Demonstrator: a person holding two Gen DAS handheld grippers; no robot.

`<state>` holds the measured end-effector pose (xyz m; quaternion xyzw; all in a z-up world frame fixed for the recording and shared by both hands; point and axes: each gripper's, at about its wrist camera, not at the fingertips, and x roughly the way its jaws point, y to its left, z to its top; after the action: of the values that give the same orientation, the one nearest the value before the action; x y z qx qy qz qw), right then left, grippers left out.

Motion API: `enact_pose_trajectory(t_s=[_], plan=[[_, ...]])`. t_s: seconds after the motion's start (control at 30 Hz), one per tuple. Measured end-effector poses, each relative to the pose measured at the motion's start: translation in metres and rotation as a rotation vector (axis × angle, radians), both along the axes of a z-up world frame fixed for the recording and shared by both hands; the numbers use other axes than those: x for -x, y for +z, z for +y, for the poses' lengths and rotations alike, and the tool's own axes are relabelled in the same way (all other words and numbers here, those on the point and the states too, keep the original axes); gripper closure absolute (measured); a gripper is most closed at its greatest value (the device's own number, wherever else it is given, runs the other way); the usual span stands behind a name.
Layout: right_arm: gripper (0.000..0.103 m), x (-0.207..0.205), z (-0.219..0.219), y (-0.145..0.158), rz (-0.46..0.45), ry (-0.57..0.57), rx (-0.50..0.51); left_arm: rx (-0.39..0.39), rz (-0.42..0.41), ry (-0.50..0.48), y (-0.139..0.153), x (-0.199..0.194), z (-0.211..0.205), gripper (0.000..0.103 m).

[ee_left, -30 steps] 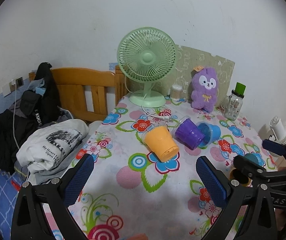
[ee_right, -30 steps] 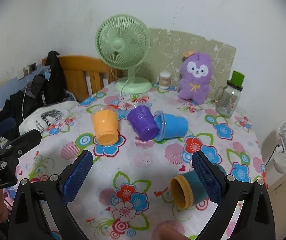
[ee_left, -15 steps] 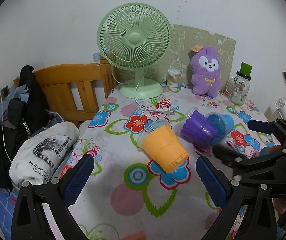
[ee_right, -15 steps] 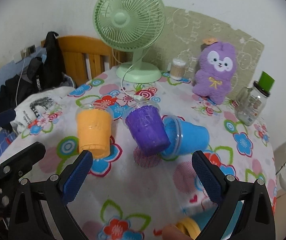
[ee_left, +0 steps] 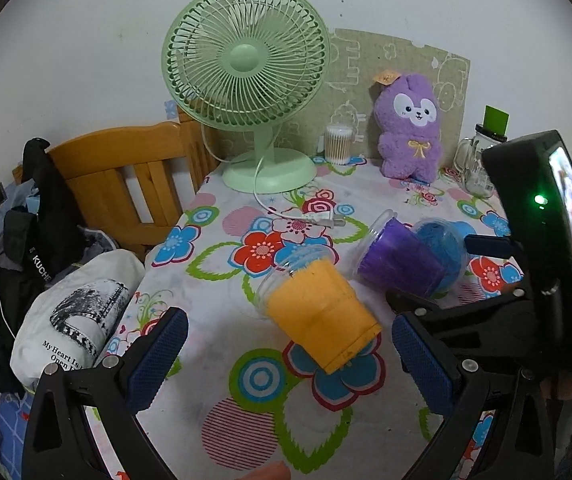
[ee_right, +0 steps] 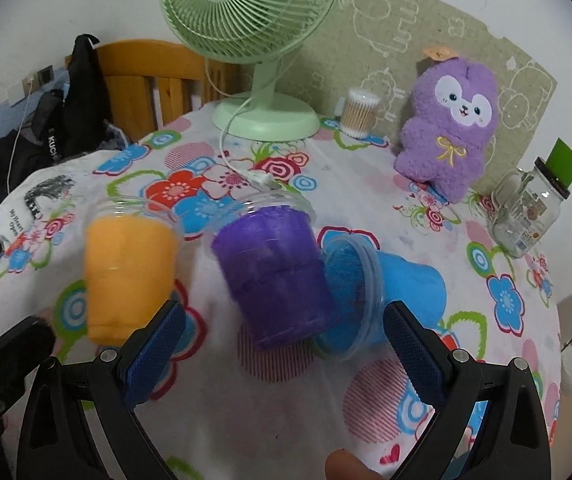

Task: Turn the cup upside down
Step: 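Move the right gripper to the purple cup lying on its side and close on it, then lift the purple cup with the right gripper, rim facing up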

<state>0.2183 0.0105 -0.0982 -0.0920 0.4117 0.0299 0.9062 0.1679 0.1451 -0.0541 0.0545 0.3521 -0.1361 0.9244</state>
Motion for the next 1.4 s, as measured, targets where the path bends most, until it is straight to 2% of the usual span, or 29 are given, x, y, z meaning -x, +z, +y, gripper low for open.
enact_pose_trajectory(t_s=[0.3,0.4,0.47,0.63,0.87,1.2,1.4], plan=[[0.006,-0.013,0.007,-0.009,0.005,0.062,0.082,-0.003,0.012,0.009,-0.002,-0.002,-0.001,0.0],[0.014,-0.016,0.014,-0.015,0.038,0.101,0.085,0.002,0.01,0.017,-0.001,-0.002,0.002,0.0],[0.036,-0.02,0.015,-0.022,0.086,0.111,0.074,0.003,0.012,0.023,-0.001,-0.002,0.003,0.0],[0.038,-0.017,0.014,-0.021,0.076,0.1,0.053,0.003,0.015,0.032,0.0,-0.001,0.006,0.0],[0.039,0.0,0.008,-0.002,0.028,0.073,0.048,0.02,0.013,0.029,0.006,0.007,0.008,0.0],[0.039,0.069,0.004,0.04,-0.054,0.001,-0.007,0.059,-0.011,0.032,0.018,0.055,0.016,0.0],[0.039,0.121,0.006,0.044,-0.059,-0.082,-0.059,0.088,-0.003,0.052,0.01,0.099,0.026,0.0]])
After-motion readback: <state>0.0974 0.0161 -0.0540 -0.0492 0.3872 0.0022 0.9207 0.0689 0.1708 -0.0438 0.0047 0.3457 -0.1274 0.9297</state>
